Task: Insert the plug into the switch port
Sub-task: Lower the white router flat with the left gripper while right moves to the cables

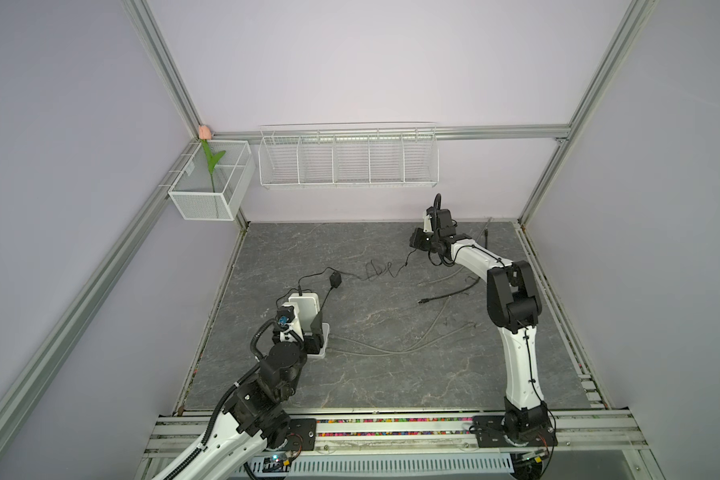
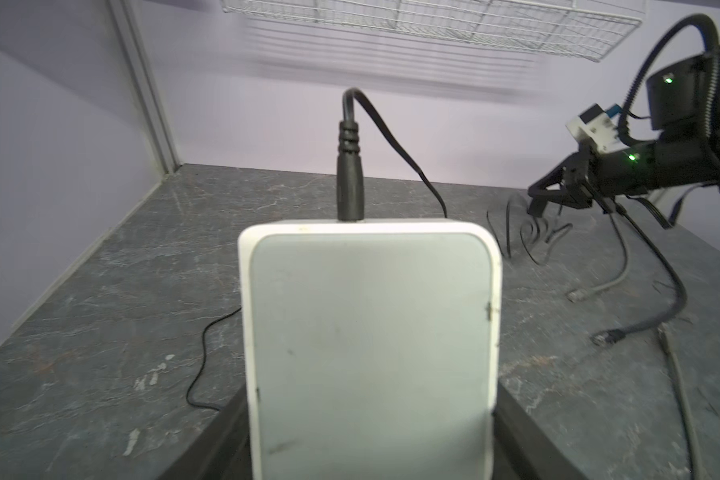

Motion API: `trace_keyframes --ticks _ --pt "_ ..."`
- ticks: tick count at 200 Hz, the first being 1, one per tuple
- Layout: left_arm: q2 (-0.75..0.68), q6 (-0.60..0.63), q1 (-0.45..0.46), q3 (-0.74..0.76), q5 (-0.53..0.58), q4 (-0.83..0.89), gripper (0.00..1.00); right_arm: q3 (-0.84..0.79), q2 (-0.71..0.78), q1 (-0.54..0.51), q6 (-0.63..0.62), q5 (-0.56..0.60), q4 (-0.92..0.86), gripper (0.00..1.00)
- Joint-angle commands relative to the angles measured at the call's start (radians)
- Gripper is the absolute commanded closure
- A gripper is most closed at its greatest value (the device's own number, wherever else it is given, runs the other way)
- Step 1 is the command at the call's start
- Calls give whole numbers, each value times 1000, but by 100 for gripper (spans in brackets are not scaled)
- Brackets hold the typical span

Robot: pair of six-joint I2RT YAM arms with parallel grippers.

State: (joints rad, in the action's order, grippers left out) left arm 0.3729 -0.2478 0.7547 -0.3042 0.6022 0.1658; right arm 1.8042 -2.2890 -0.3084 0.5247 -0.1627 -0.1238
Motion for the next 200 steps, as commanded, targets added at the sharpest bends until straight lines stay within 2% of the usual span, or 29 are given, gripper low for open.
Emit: trace_keyframes --ticks 1,24,45,91,120,159,178,200 --pt "21 -49 -12 -87 69 51 100 27 -34 10 29 15 -31 93" --pt "36 -20 -12 -131 73 43 100 11 -39 9 41 8 -10 93" --pt "84 -5 -12 -152 13 24 100 11 -52 9 51 -7 4 93" --pt "399 9 -12 -273 -205 77 100 33 -95 18 115 -71 57 90" --pt "544 9 -12 -312 -287 36 100 33 -109 35 173 -148 132 74" --pt "654 61 -22 -364 -302 -42 100 -13 -29 36 123 -152 142 58" --pt "734 75 -58 -442 -349 -44 100 -70 31 38 115 -145 139 51" --pt "836 74 -130 -545 -439 -49 100 -157 110 37 106 -86 121 44"
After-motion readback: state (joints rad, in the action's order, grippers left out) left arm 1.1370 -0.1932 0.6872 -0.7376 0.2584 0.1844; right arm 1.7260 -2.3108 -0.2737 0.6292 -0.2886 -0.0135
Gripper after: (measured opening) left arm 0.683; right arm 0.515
